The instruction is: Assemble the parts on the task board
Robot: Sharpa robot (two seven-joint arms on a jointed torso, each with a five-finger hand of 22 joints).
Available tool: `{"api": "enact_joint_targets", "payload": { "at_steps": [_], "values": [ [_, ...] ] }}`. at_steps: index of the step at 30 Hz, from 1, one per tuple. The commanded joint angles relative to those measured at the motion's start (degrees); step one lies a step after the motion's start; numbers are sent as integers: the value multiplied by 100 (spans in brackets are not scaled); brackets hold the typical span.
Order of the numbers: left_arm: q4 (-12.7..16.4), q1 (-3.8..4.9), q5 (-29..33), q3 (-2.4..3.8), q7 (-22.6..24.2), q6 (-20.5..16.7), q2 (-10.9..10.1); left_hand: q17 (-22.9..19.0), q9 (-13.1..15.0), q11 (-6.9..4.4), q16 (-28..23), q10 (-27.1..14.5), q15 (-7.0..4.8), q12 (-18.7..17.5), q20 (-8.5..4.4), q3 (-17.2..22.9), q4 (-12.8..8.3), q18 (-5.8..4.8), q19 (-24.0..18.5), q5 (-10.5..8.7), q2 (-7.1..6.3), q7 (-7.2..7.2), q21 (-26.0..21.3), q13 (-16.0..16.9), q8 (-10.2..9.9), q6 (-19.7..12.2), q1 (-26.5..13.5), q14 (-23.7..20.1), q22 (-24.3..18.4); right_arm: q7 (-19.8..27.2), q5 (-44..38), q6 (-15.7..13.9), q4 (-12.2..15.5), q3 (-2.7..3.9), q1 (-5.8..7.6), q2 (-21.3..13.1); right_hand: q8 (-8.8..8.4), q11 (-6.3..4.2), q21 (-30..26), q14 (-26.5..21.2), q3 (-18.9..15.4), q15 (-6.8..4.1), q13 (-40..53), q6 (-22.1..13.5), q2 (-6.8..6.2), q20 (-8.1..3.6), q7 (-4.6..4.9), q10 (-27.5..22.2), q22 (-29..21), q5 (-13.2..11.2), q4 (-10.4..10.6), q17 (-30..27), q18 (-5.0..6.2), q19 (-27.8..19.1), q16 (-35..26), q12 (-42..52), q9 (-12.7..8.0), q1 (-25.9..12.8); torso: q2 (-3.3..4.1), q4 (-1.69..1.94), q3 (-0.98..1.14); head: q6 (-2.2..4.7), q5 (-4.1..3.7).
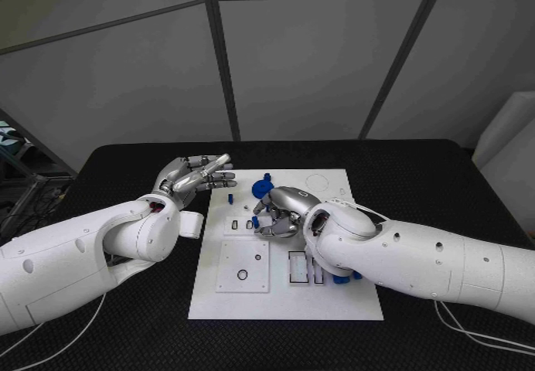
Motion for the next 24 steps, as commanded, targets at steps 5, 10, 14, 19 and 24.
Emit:
{"api": "enact_joint_targets", "payload": {
  "at_steps": [5,10,14,19,24],
  "values": [
    [-28,9,-157,4,-30,44,16,36,25,-122,-34,152,-32,108,-17,62,-101,-11,65,-4,77,56,-4,13,96,235,5,105,-4,471,63,-521,302,7,6,-235,47,0,3,483,-192,62,9,-77,-78,35,-22,-3,24,51,68,1021,-4,19,52,53,3,83,-14,-13,-1,71,-6],
    [-99,9,-450,4,-230,38,30,91,15,-241,12,571,-112,210,-72,41,-103,-4,177,-7,57,-121,44,33,128,464,-117,263,8,817,204,-683,563,12,11,-482,60,2,21,491,-332,66,38,-168,-72,42,-22,33,58,62,167,1059,-11,42,74,114,-6,174,-23,-9,0,94,14],
    [-183,10,-782,4,-528,140,40,225,6,-366,179,982,-247,276,-192,-27,-76,0,460,-1,23,-143,192,74,112,615,-224,647,70,1140,440,-672,790,26,45,-744,78,-4,7,490,-354,64,23,-158,-57,42,-29,28,37,61,187,1053,-6,28,70,107,-1,209,-46,-20,6,119,33],
    [-237,14,-1156,5,-993,268,32,414,6,-367,446,1185,-344,295,-312,-196,24,-8,794,-1,-57,-42,385,113,109,724,-409,1064,161,1705,1069,-414,991,198,117,-1072,296,-56,-116,451,-345,24,-115,199,79,17,-92,-96,-143,217,174,911,34,-98,-19,-21,65,378,-106,-61,26,157,87],
    [-251,42,-1836,6,-1644,547,44,999,113,-670,1479,1923,-676,891,-615,-366,174,7,1550,46,-64,-285,962,431,420,1118,-558,2075,470,2249,2376,-329,935,383,373,-1367,438,-125,-496,321,-299,-55,-828,464,215,-52,-175,-541,-690,331,142,458,149,-456,-335,-762,85,459,-190,-76,34,157,119]
  ]
}}
